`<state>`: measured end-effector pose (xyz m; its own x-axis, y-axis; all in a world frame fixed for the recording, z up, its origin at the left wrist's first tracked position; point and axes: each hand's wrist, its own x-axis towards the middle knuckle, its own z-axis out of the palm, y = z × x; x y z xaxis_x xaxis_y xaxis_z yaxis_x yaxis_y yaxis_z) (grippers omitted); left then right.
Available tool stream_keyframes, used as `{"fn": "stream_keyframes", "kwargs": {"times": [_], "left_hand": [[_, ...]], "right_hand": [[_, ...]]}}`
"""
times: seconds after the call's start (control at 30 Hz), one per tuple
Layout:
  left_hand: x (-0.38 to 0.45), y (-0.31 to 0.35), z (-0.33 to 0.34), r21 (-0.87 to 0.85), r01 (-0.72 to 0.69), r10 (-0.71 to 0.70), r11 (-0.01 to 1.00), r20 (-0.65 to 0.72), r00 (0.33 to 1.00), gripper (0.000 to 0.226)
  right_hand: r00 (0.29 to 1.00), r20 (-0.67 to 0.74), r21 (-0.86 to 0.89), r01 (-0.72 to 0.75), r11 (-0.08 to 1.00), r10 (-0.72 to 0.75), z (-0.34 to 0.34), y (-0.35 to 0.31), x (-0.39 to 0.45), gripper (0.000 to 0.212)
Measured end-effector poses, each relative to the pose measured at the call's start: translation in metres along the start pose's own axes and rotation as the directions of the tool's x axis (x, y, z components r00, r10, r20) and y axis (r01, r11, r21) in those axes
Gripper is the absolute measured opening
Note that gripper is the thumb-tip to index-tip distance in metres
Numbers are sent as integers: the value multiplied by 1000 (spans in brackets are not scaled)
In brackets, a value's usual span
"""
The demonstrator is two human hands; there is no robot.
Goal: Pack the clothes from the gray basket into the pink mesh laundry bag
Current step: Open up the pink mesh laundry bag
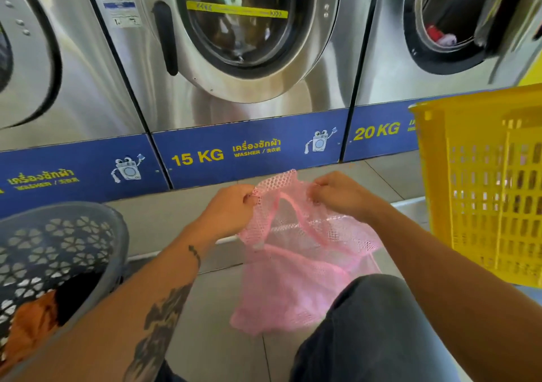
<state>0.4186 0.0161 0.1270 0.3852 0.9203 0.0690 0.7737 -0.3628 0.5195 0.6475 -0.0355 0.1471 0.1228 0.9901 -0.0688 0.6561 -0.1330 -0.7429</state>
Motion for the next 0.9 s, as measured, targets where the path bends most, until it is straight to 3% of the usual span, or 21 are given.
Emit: {"fn": "stream_keyframes", "kwargs": {"times": [0.17,0.27,0.4,0.57,0.63,0.7,0.77,0.83,0.9], "left_hand": [[-13,-16,-17,-3,70,-70,998,-25,997,29],[-24,-30,-26,-151,135,-135,979,11,991,32],[-32,-43,-39,-387,177,-181,905,27,983,27],[-42,-40,-51,-445,170,-165,879,51,985,34],[-44,-40,-54,-455,143,-137,879,46,989,34],[-46,-45,-57,-436,109,-114,893,15,993,32],[-46,-56,-59,-351,79,-93,933,-24,995,27],[-47,-75,-60,-235,48,-56,971,-31,998,23],[-49,-94,-61,-204,71,-67,976,28,997,29]], "right_hand": [[999,38,90,20,996,-23,25,-10,3,21],[1000,14,68,2,998,-3,44,-12,9,17],[991,123,-4,60,998,-59,70,-24,4,53],[899,391,99,170,980,-196,96,-52,-17,99],[885,405,166,174,971,-228,111,-59,-19,107],[923,297,116,220,969,-245,127,-59,-12,92],[962,139,-33,240,970,-234,137,-53,2,57],[967,34,-140,256,956,-254,137,-49,11,29],[952,-18,-257,291,922,-305,133,-50,16,18]]}}
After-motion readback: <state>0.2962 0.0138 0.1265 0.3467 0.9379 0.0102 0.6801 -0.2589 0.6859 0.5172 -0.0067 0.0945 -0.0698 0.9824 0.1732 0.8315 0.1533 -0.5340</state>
